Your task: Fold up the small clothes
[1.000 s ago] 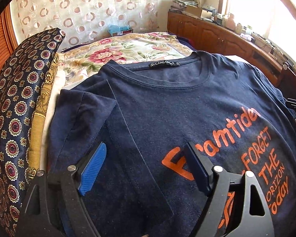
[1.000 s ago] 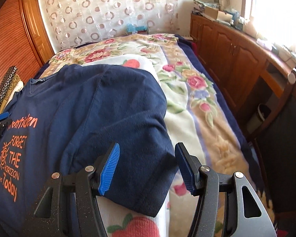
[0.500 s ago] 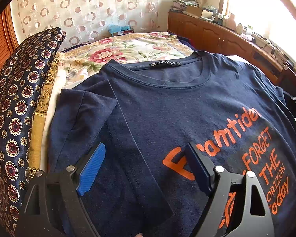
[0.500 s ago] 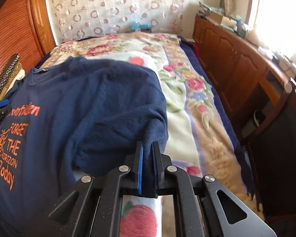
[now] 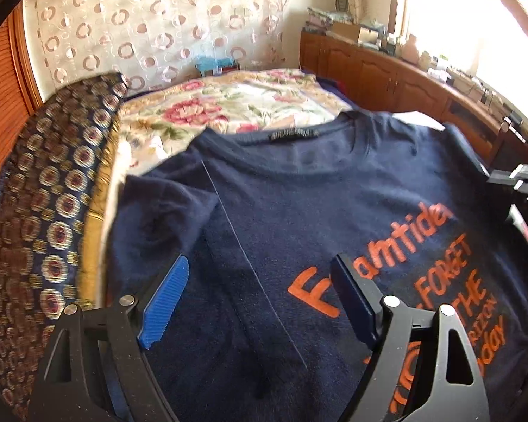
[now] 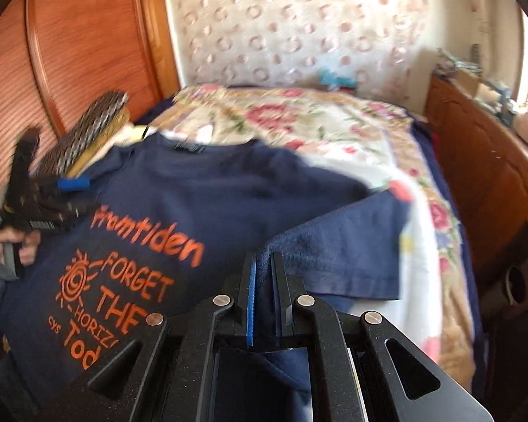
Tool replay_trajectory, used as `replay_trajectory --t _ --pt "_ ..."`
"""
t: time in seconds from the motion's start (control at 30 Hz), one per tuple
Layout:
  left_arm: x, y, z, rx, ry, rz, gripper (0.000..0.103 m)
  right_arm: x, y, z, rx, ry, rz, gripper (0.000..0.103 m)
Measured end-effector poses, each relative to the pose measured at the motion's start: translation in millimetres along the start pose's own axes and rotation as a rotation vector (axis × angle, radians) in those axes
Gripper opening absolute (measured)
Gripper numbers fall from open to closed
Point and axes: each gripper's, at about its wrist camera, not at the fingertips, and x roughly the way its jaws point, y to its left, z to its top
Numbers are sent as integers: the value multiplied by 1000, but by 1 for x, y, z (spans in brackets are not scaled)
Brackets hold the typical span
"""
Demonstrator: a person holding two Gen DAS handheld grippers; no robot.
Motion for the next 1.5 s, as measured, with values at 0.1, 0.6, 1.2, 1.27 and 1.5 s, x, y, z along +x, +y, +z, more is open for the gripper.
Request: replay_trajectory --t 0.1,0.6,1.2,1.27,1.5 --pt "-14 2 1 -12 -30 -7 84 17 7 -5 -6 36 23 8" --pt "-40 -3 -4 -20 -87 -28 84 -13 -25 10 81 -43 -52 31" --pt "-34 -3 -8 -32 -65 -30 84 21 -58 13 214 53 -88 26" --pt "-34 -3 -9 -32 -65 -27 84 25 -56 16 202 68 -67 6" --pt "-40 4 -10 -45 -72 -15 84 20 -29 46 99 4 -51 3"
